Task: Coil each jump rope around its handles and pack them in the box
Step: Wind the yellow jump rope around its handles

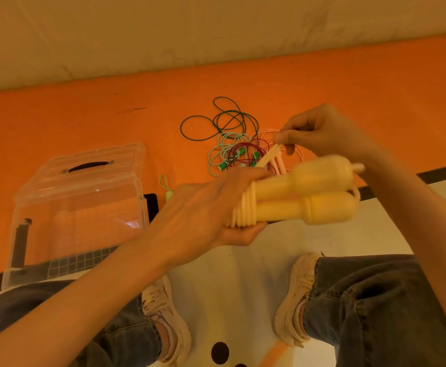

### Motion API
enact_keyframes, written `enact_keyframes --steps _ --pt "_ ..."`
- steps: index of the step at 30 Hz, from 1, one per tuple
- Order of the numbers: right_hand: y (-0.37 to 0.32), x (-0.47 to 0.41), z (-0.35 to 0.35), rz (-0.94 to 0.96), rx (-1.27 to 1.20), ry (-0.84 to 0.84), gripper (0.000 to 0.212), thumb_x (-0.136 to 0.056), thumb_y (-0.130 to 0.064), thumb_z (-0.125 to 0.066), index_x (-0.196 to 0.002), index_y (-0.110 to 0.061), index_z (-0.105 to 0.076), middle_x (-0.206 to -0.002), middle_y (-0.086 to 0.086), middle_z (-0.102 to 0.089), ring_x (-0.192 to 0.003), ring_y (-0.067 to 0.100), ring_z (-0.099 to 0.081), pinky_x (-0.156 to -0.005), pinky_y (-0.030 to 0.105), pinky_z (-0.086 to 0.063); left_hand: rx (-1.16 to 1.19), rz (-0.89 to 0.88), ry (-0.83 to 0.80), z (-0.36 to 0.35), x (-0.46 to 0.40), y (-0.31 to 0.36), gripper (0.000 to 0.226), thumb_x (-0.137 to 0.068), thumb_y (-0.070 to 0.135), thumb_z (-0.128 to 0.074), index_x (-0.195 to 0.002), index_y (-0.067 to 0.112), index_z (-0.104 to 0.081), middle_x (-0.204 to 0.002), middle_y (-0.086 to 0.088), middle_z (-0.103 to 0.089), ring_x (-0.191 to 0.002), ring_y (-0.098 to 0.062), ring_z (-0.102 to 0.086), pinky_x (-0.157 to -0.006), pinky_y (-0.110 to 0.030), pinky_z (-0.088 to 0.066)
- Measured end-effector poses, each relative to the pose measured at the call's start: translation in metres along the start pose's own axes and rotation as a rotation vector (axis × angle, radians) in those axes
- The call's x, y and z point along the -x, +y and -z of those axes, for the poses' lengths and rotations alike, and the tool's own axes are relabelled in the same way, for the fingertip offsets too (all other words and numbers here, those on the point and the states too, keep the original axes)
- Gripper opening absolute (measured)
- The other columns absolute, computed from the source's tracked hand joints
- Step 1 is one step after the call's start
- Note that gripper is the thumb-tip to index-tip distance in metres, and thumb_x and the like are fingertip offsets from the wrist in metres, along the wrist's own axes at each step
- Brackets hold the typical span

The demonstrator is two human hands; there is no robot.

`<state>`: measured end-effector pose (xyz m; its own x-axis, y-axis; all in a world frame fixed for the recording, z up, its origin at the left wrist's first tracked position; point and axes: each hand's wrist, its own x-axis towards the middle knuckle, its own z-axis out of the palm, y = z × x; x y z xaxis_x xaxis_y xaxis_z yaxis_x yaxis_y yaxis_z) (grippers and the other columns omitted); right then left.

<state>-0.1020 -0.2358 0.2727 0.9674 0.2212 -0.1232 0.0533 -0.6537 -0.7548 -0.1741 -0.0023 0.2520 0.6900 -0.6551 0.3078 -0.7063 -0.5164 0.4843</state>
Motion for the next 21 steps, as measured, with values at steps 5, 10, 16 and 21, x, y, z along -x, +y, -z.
enact_keyframes --steps 5,10,16,21 --pt "0.001 0.005 0.003 0.058 -0.037 -0.076 0.017 -0.082 -0.012 -0.072 -0.074 -0.025 -0.065 -0.062 -0.015 -0.067 -0.065 -0.004 -0.061 -0.059 0.007 -0.043 0.21 0.249 0.146 0.005 0.003 -0.009 0.041 -0.088 0.058 -0.047 -0.119 0.037 -0.03 -0.097 0.039 -0.043 -0.08 0.012 -0.05 -0.059 -0.011 -0.039" --pt "-0.006 0.009 0.002 0.057 -0.173 -0.141 0.006 -0.081 -0.02 -0.067 -0.084 -0.018 -0.072 -0.069 -0.016 -0.071 -0.068 -0.009 -0.062 -0.06 0.004 -0.043 0.305 0.403 0.237 0.007 -0.003 -0.021 0.038 -0.093 0.043 -0.051 -0.12 0.02 -0.037 -0.087 0.021 -0.045 -0.072 0.006 -0.049 -0.055 -0.01 -0.036" --pt "-0.005 0.018 -0.003 0.016 -0.13 -0.451 0.021 -0.07 -0.032 -0.068 -0.088 -0.025 -0.075 -0.08 -0.001 -0.074 -0.077 0.016 -0.065 -0.06 0.021 -0.05 0.282 0.525 0.202 0.001 -0.001 -0.029 0.042 -0.093 0.046 -0.048 -0.121 0.016 -0.04 -0.087 0.01 -0.045 -0.068 0.001 -0.045 -0.055 -0.023 -0.035" --pt "-0.009 0.021 -0.008 -0.014 -0.155 -0.608 0.03 -0.076 -0.027 -0.065 -0.1 -0.011 -0.075 -0.069 0.002 -0.07 -0.064 0.008 -0.059 -0.061 0.017 -0.048 0.172 0.561 0.162 -0.003 0.0 -0.027 0.042 -0.093 0.048 -0.049 -0.121 0.018 -0.04 -0.098 0.007 -0.043 -0.079 0.0 -0.048 -0.062 -0.028 -0.042"
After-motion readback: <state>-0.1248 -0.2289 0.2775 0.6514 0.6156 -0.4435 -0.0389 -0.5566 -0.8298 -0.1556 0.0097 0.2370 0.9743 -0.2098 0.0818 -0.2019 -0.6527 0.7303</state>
